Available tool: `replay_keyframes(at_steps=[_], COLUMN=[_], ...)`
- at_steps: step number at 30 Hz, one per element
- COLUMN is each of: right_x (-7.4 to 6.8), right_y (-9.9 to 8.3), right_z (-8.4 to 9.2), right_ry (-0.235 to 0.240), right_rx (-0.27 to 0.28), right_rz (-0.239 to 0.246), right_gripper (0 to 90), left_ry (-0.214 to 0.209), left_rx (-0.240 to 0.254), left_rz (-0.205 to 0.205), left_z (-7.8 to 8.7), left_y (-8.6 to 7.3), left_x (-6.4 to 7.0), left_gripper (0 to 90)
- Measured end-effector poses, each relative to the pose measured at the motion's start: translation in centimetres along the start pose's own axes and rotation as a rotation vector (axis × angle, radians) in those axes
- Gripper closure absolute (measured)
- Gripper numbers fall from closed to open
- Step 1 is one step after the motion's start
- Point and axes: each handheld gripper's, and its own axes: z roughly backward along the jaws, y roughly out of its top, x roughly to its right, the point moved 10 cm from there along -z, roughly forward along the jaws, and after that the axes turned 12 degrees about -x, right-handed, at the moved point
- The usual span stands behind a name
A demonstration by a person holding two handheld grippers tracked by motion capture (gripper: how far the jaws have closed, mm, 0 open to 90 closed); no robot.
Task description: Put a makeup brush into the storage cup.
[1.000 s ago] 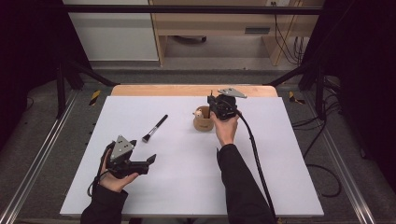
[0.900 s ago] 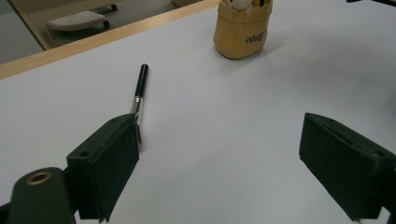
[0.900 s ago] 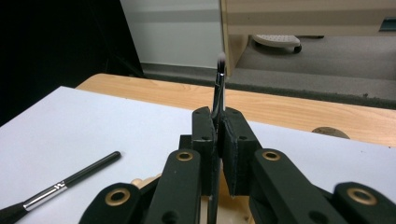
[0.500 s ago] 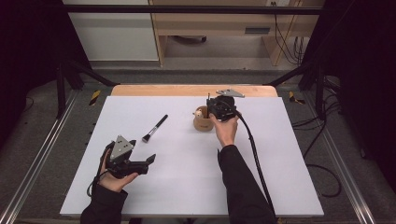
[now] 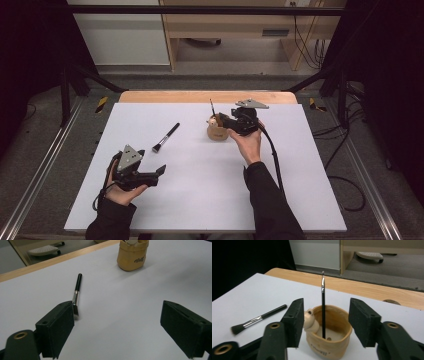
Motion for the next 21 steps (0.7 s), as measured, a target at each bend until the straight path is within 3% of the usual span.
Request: replay_keyframes(at_steps=[8, 14, 21], right_x=[-1.1, -1.9, -1.5], right_y=[-1.3, -2.3, -3.7], right_z=[3.0, 5.8, 7.7], right_ry=[0.055, 0.112, 0.099], right_rx=[0.01, 0.036, 0.036], right_rz=[0.065, 0.102, 0.154], right_gripper=[26.8, 19.5, 14.3], left_ry=[0.004, 0.002, 0.001], left_rx=[0.009, 0.008, 0.013], left_rz=[0.003, 0.002, 0.011], left_z=[0.1, 0.1, 0.2], left_y=[0.1, 0.1, 0.1], left_x=[-0.1, 0.0, -0.1], left_gripper=[11.1, 10.8, 10.7])
